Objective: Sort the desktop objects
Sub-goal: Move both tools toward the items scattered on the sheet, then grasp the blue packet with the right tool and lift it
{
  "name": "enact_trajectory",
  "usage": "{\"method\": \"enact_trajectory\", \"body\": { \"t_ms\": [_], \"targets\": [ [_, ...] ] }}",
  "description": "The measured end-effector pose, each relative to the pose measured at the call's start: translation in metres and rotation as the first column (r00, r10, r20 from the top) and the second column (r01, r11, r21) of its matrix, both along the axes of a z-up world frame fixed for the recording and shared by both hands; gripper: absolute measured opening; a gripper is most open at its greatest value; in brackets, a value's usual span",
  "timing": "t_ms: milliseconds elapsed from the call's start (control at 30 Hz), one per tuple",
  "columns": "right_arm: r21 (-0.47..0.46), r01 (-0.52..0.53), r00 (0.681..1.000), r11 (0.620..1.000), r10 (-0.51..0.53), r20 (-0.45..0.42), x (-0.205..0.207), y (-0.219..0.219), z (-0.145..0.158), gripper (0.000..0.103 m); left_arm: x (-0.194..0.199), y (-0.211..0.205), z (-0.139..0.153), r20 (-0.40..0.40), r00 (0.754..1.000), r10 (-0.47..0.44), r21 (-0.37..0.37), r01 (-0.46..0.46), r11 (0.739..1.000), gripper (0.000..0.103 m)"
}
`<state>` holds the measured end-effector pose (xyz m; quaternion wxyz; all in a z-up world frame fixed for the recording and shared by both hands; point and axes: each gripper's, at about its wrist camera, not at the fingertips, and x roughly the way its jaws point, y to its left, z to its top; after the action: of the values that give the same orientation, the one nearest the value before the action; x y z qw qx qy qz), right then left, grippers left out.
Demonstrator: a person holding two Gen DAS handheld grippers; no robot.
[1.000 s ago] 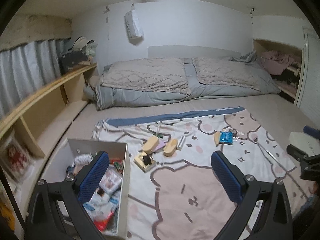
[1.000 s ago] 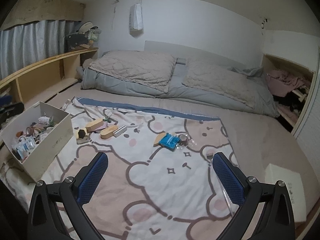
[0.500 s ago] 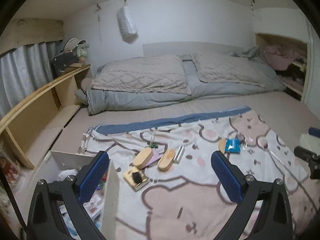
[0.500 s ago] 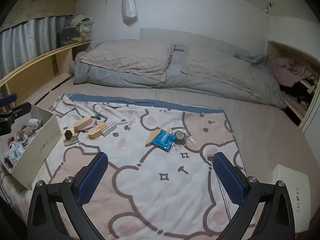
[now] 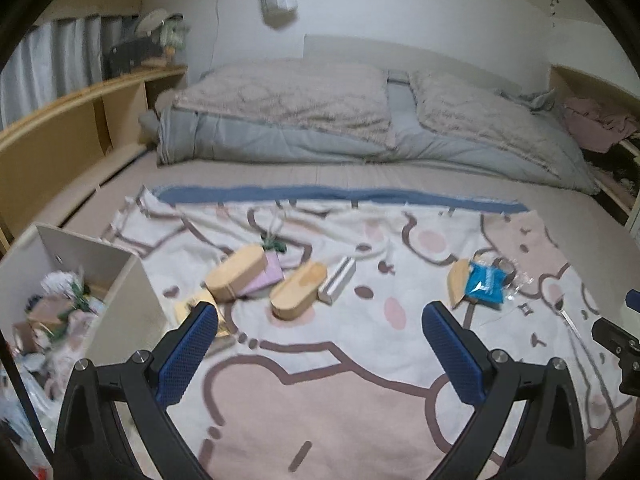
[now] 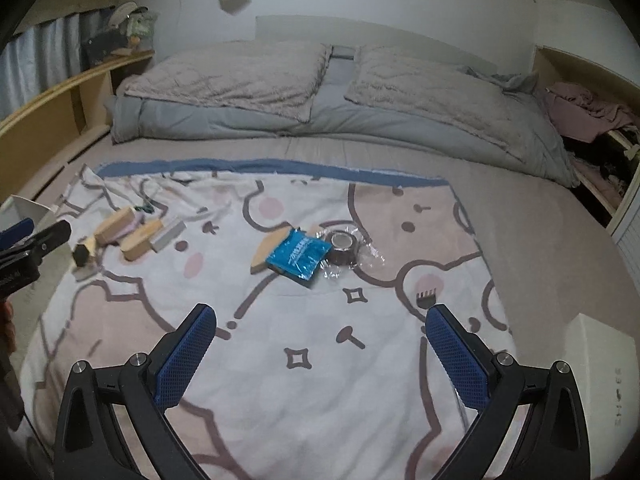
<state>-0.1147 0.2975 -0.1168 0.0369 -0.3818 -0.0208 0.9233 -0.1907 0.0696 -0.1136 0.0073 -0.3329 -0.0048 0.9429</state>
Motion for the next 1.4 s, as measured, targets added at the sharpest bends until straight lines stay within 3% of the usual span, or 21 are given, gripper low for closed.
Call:
{"method": "enact_trajectory", "body": {
  "t_ms": [167,467,733,967,1167,1400],
  "targets": [
    [-0.007,-0.001,0.999,1.0,0.001,0.051,-0.014,0.003,-0.03,0.103,-0.018,0.008,-0.032,0.044,0.999,-0.016,-0.039,0.017,0.999,0.103],
    [0.069,0.015,0.995,0.998,-0.021,0.092,-0.03,0.008,-0.068,0.103,-0.045,0.015,-0.069,0.119,0.992,-0.05,-0.074,0.059,0.996,0.103],
    [0.052,0.03,0.989,0.998,-0.037,0.143,-0.045,0.011,-0.093,0.103,-0.069,0.012,-0.098,0.184,0.981,-0.054,-0.093,0.072,0.993,0.103],
    [0.049,0.03,0.987,0.998,-0.037,0.158,-0.057,0.014,-0.104,0.103,-0.081,0.005,-0.126,0.275,0.961,-0.04,-0.068,0.061,0.996,0.103],
    [0.054,0.045,0.992,0.998,-0.051,0.118,-0.075,0.028,-0.099,0.103,-0.078,0.001,-0.132,0.267,0.963,-0.042,-0.026,0.051,0.998,0.103],
    [0.003,0.139,0.99,0.99,-0.139,0.022,-0.1,0.056,-0.082,0.103,-0.078,0.0,-0.136,0.28,0.959,-0.036,-0.022,0.044,0.999,0.103]
  ]
}}
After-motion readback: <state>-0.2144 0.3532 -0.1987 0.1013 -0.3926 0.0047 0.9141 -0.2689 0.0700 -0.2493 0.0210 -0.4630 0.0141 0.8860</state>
